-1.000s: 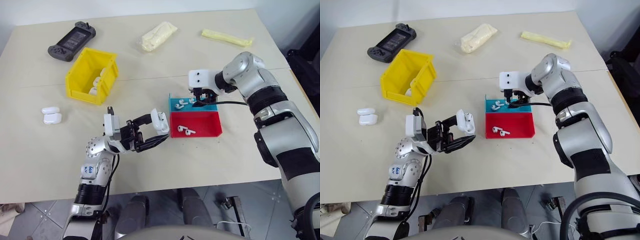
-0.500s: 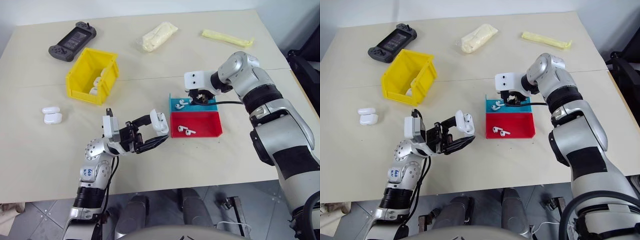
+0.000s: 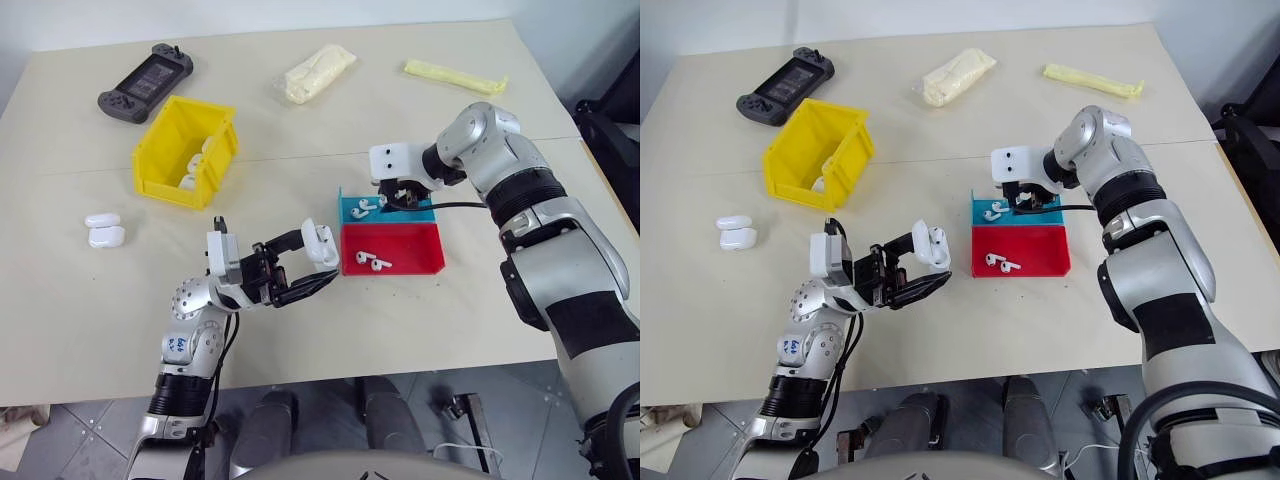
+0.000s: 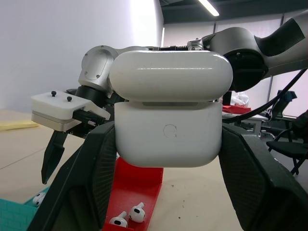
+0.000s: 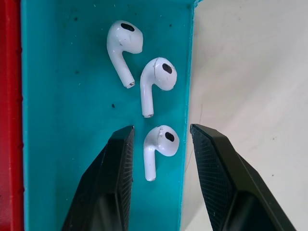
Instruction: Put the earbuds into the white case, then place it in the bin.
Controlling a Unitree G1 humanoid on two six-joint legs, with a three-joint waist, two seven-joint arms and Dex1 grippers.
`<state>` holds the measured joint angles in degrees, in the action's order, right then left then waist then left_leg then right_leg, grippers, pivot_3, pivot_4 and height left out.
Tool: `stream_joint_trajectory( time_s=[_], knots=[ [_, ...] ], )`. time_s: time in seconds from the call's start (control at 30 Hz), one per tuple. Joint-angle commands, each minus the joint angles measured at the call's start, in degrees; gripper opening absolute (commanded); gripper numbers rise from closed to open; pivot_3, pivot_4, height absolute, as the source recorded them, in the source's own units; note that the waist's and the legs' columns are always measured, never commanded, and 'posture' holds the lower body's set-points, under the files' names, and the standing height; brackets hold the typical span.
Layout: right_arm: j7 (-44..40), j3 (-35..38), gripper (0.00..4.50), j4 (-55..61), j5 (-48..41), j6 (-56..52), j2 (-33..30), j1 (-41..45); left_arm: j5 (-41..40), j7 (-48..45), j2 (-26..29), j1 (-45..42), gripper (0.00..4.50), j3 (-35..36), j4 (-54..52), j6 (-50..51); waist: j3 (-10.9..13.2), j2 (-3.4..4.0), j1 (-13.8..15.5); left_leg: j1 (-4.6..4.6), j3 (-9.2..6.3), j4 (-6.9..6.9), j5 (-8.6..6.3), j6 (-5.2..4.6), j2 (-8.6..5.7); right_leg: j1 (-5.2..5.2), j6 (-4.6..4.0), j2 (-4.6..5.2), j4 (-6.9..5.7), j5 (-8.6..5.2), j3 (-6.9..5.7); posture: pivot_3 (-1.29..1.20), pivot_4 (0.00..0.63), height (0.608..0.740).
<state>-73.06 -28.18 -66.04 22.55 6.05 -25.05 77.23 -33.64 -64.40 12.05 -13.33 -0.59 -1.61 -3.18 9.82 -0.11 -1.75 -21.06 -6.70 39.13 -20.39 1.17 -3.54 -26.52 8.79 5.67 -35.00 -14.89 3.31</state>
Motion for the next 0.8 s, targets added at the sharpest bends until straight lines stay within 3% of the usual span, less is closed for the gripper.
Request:
stream_joint_trajectory(
  time_s=[0.03, 0.1, 0.6, 0.7, 0.8],
  knots=[
    [-0.34, -0.71, 1.1, -1.82, 1.9, -0.49, -0.49, -1.05, -0.92, 0.27, -0.28, -0.72, 2.77, -0.02, -2.31, -0.46, 0.0, 0.0, -0.02, 0.0, 0.0, 0.0, 0.0, 0.0, 0.0, 0.0, 0.0, 0.0, 0.0, 0.0, 0.0, 0.0, 0.15, 0.74],
    [-0.48, -0.55, 0.48, -1.78, 1.87, -0.65, -0.42, -1.13, -0.94, 0.29, -0.25, -0.74, 2.77, -0.03, -2.38, -0.41, -0.01, 0.0, -0.03, 0.01, 0.0, 0.0, 0.0, 0.0, 0.0, 0.0, 0.0, 0.0, -0.02, 0.0, 0.0, 0.0, 0.15, 0.74],
    [-4.44, 4.98, 0.48, 2.45, -2.57, -4.56, -2.33, -1.81, -1.25, -1.24, -0.52, -2.88, 2.77, -0.51, -0.51, 0.27, -0.01, 0.01, -0.04, -0.02, 0.01, 0.01, 0.0, 0.0, -0.01, -0.01, 0.0, 0.01, -0.01, 0.0, 0.0, 0.0, 0.15, 0.74],
    [-5.42, 5.34, 1.05, 3.66, -2.88, -4.55, -2.85, -1.9, -1.23, -1.48, -0.56, -3.04, 2.77, -0.47, -0.28, 0.37, -0.01, 0.01, -0.09, -0.03, 0.01, 0.0, 0.0, 0.0, 0.02, -0.05, 0.0, -0.01, -0.02, 0.0, 0.0, 0.0, 0.15, 0.74],
    [-4.37, 5.2, 1.97, 3.64, -2.46, -3.5, -3.31, -1.82, -1.2, -1.65, -0.66, -3.11, 2.77, -0.43, -0.18, 0.39, -0.01, 0.01, -0.11, -0.04, 0.02, -0.01, 0.0, 0.0, 0.01, -0.07, 0.0, -0.01, -0.01, 0.0, 0.0, 0.0, 0.15, 0.74]
  ],
)
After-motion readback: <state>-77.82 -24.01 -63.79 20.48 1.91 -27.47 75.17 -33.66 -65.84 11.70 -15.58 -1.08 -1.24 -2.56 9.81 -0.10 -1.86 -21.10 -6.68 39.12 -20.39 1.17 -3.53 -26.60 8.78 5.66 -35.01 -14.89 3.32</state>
